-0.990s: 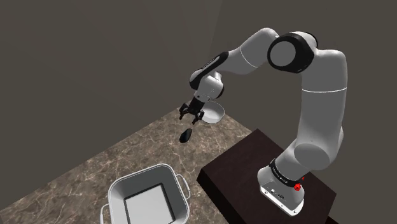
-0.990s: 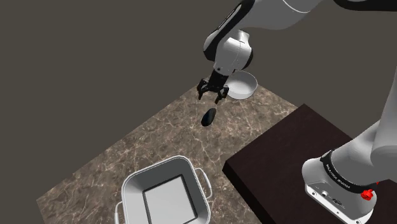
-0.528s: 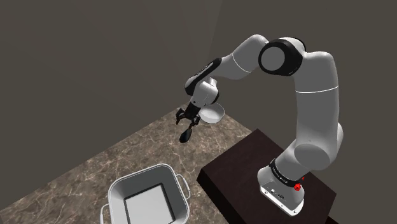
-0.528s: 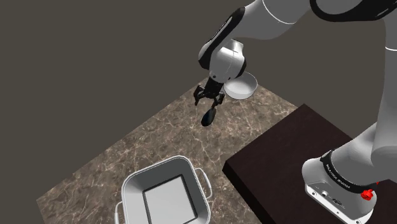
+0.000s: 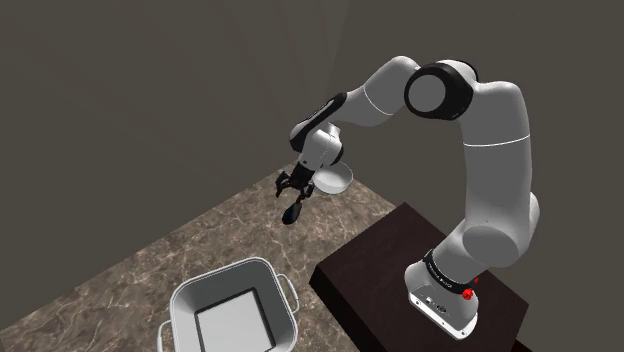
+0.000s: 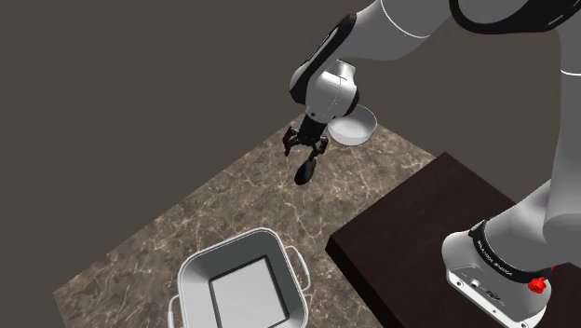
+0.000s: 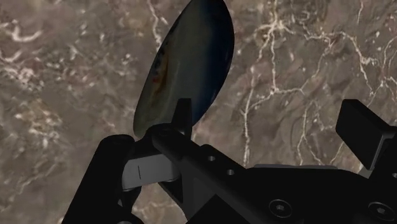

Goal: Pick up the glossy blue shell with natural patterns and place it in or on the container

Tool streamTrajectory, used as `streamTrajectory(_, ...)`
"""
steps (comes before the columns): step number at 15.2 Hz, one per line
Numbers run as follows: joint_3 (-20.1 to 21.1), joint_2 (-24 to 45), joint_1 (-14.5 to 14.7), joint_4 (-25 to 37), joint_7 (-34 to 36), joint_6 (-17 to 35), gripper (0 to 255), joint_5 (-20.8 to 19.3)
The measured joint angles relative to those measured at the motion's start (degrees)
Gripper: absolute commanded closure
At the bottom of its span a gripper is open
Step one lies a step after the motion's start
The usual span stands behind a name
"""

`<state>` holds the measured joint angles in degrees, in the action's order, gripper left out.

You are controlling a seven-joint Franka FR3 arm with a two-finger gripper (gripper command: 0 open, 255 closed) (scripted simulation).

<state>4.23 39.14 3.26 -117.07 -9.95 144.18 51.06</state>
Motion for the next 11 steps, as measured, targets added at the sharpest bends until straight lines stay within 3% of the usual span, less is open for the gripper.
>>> streamTrajectory(9, 0.01, -0.03, -0.04, -0.08, -0.1, 0.06, 255, 0.05)
streamTrajectory(10, 0.02, -0.04, -0.04, -0.08, -0.1, 0.06, 0, 0.05)
streamTrajectory(11, 0.1, -0.29, -0.01, 0.19, -0.11, 0.09, 0, 0.11)
